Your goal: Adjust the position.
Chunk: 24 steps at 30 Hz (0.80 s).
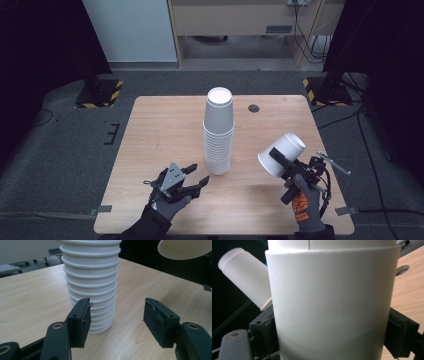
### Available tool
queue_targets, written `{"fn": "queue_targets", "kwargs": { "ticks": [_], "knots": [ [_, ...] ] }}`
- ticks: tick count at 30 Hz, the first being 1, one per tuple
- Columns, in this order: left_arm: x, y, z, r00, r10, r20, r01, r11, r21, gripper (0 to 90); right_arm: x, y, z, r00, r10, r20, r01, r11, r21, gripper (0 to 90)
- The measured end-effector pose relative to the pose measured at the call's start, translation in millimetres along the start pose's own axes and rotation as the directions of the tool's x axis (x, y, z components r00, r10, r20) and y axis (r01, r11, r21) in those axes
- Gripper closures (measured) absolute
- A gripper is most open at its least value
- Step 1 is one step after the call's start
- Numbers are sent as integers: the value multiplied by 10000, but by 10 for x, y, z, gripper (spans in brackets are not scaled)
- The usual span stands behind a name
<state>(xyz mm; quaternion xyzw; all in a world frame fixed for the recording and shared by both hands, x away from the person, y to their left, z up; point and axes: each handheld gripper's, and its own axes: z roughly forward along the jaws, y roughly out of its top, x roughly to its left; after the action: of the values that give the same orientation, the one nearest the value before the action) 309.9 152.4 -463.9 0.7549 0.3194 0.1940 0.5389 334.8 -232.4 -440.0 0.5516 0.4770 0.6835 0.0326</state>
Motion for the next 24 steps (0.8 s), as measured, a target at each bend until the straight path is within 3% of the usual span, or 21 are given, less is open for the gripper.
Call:
{"fn": "queue_targets", "kwargs": {
  "ticks": [8, 24],
  "knots": [
    [-77, 84, 70, 9997, 188, 163, -184, 9994, -281, 386, -4, -4, -4, 9998, 170, -73, -171, 9998, -142, 154],
    [-278, 143, 302, 9969, 545, 568, -534, 9983, -219, 430, 4, -14, -2, 9999, 159, -44, -160, 9998, -147, 154]
  ]
}}
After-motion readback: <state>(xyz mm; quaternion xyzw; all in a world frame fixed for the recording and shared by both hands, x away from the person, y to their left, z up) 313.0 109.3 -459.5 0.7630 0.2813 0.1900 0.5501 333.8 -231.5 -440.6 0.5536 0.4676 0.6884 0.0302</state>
